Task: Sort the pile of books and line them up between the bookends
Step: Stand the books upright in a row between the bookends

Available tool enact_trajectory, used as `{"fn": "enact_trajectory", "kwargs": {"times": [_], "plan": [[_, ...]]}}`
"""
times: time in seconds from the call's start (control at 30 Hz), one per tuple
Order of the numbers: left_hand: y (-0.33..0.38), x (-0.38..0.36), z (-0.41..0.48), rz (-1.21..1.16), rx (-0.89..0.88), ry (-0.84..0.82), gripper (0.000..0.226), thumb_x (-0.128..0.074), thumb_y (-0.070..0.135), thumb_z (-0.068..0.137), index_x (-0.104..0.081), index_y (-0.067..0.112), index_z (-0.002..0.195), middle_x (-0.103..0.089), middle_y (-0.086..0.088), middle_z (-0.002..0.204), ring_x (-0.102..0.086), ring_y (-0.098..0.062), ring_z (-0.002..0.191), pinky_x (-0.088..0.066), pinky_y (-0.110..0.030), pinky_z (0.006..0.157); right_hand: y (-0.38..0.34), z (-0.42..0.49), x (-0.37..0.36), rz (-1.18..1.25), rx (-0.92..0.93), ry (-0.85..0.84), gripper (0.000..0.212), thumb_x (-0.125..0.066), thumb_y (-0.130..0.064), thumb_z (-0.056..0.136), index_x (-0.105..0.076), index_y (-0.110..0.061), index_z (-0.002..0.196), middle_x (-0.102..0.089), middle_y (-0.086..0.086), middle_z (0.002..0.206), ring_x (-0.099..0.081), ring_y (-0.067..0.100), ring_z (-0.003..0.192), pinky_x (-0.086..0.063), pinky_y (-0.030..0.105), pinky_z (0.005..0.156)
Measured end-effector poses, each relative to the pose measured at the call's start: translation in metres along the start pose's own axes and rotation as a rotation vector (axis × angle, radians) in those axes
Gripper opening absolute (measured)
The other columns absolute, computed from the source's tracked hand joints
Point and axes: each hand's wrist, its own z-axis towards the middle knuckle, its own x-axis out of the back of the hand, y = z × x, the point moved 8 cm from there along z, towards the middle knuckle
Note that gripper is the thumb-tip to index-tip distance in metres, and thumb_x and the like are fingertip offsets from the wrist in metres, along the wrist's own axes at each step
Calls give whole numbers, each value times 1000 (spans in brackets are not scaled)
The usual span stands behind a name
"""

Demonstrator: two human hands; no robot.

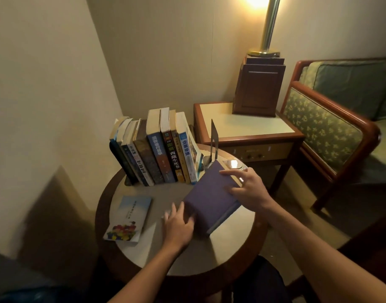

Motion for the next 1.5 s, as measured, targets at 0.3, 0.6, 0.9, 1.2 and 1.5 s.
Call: {"fn": "enact_trajectory", "kwargs": {"times": [0.3, 0.6, 0.9, 1.2, 1.5], "plan": [[34, 68, -54, -662, -84, -48, 47, -45, 63, 91, -54, 39, 130, -67, 8, 126, -63, 0, 105, -50, -20, 82, -108, -56, -60, -146, 266, 49, 38, -74, -24, 89, -69, -39, 123, -45, -2, 114, -49, 16, 108, -52, 26, 80], [19, 85, -51, -796, -28, -14, 33, -43, 54, 100, -56, 37, 125, -67, 11, 115, -61, -7, 105, -48, -41, 97, -121, -51, -76, 129, 39, -360, 74, -73, -30, 89, -35, -24, 153, -56, -4, 116, -58, 14, 103, -53, 22, 78], [43, 89, -46, -665, -106, 113, 54, -35, 39, 108, -17, 31, 158, -46, -6, 149, -46, -20, 131, -44, -34, 105, -111, -20, -97, 391, -69, -361, 54, -57, -24, 102, -40, -34, 152, -43, -2, 141, -51, 16, 116, -54, 34, 95], [49, 81, -32, -670, -115, 44, 52, -31, 35, 109, -16, 33, 159, -40, -2, 155, -44, -13, 126, -47, -21, 90, -93, -18, -96, 535, -86, -197, 41, -58, -29, 101, -55, -33, 142, -50, -5, 130, -57, 9, 103, -60, 21, 70], [45, 80, -28, -706, -118, -21, 51, -31, 34, 109, -18, 35, 158, -41, -7, 155, -48, -14, 119, -52, -22, 85, -93, -19, -100, 548, -130, -147, 39, -56, -32, 102, -54, -36, 141, -48, -5, 132, -55, 21, 117, -58, 43, 92]]}}
